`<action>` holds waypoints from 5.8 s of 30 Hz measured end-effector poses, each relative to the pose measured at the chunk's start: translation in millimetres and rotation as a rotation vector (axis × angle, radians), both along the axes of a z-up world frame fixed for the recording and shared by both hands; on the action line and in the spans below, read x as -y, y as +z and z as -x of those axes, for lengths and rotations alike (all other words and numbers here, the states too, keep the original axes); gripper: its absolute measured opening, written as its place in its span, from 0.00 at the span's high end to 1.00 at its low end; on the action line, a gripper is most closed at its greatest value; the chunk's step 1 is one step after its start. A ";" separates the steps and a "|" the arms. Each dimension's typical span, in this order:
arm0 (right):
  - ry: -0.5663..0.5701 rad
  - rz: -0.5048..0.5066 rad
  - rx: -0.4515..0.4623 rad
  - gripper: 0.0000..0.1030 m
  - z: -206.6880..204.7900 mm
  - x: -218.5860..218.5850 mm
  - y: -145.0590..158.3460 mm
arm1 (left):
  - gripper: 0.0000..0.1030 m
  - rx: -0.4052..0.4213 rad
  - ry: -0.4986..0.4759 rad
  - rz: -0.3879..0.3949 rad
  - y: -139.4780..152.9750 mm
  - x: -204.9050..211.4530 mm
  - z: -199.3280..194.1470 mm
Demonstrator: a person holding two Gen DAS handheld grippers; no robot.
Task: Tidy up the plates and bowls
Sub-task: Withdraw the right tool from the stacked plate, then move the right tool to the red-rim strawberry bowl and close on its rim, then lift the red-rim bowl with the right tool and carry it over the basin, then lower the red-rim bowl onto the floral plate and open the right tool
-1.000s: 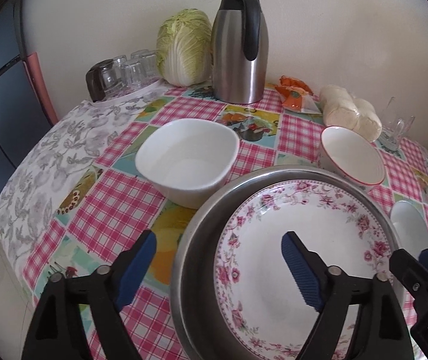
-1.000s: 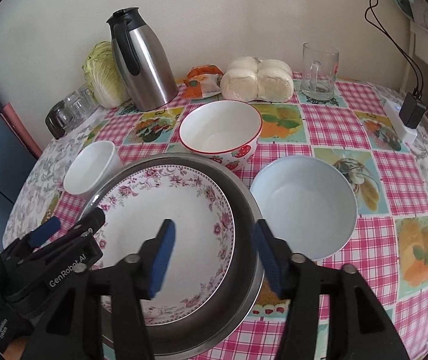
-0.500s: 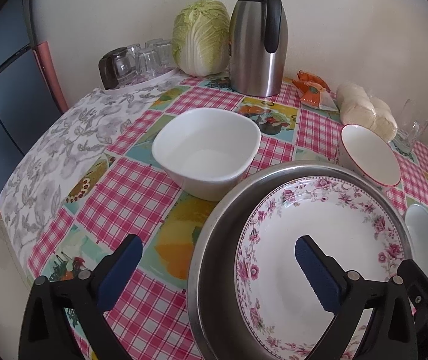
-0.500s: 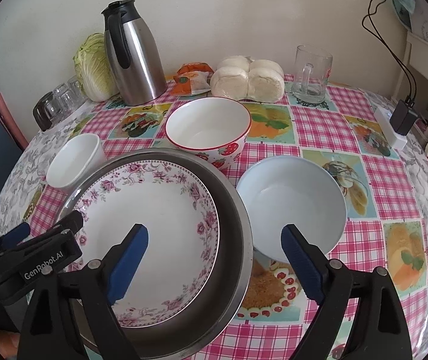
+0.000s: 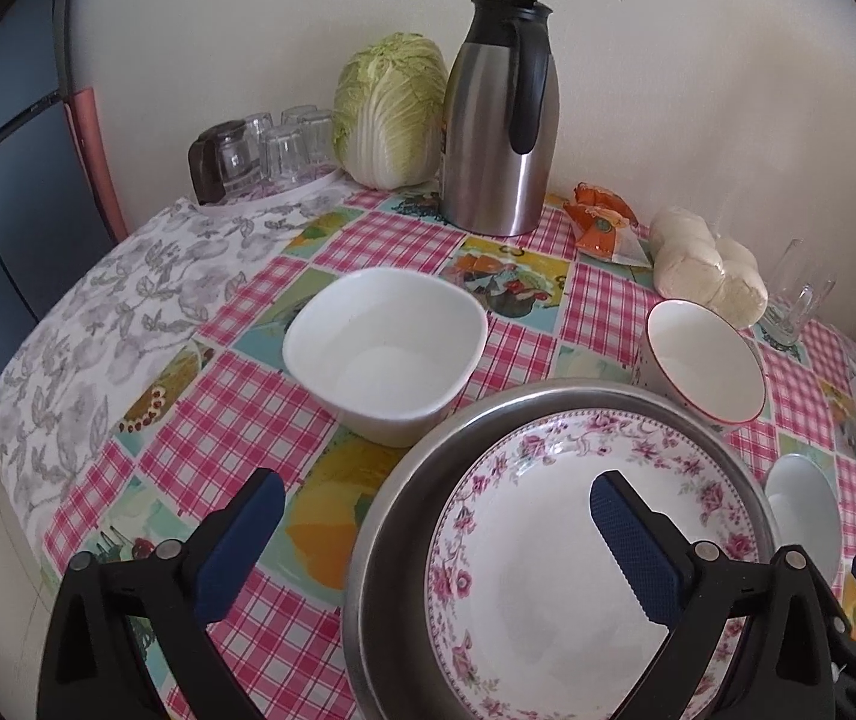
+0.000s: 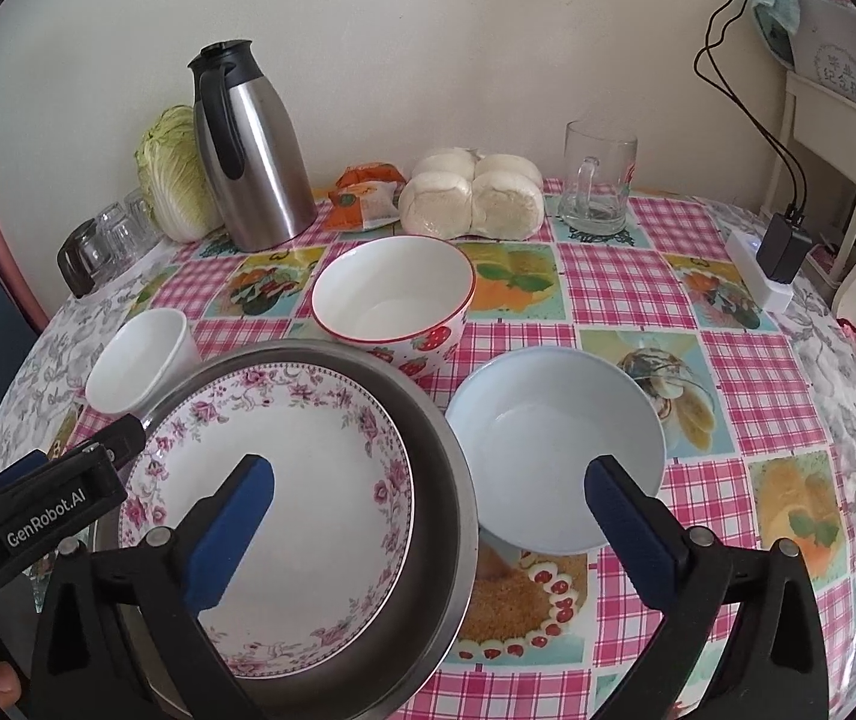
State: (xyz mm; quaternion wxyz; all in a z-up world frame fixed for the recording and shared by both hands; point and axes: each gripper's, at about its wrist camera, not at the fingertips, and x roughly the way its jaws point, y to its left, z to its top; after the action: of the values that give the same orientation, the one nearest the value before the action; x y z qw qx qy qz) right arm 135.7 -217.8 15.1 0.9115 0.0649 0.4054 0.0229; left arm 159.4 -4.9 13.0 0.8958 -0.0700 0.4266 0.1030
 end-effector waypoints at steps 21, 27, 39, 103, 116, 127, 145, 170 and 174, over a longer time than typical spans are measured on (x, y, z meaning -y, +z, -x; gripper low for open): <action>-0.110 -0.063 -0.022 0.00 -24.1 43.6 -1.5 | 0.00 -0.063 -0.167 -0.032 -2.3 42.7 -61.5; -0.102 -0.098 -0.053 0.00 -65.7 56.7 11.6 | 0.00 -0.096 -0.219 0.042 3.4 36.5 -102.9; -0.038 -0.025 -0.184 0.01 -152.0 45.6 -4.0 | 0.14 -0.224 -0.329 0.178 -5.8 39.2 -175.6; 0.064 -0.122 -0.190 0.88 -47.5 3.9 26.8 | 0.81 -0.146 -0.299 0.273 30.6 54.7 -45.9; 0.057 -0.166 -0.183 0.88 -7.1 -15.1 15.9 | 0.80 -0.116 -0.245 0.277 21.9 32.0 -2.7; 0.012 -0.213 -0.176 0.88 3.1 -25.3 3.5 | 0.80 -0.140 -0.235 0.244 14.6 24.7 1.5; 0.020 -0.212 -0.191 0.87 1.7 -32.2 1.3 | 0.79 -0.163 -0.220 0.245 11.7 16.7 -1.5; 0.011 -0.245 -0.284 0.87 -17.3 -39.5 -36.4 | 0.79 -0.257 -0.184 0.305 -21.5 5.3 -23.8; 0.006 -0.254 -0.283 0.85 -18.7 -39.2 -38.5 | 0.79 -0.259 -0.186 0.326 -22.6 4.2 -25.8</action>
State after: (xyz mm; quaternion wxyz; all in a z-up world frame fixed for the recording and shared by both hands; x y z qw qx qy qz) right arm 154.4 -178.6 -23.3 0.8299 0.1806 0.5236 0.0673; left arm 185.2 -9.0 -9.6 0.8159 -0.1606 0.5538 -0.0423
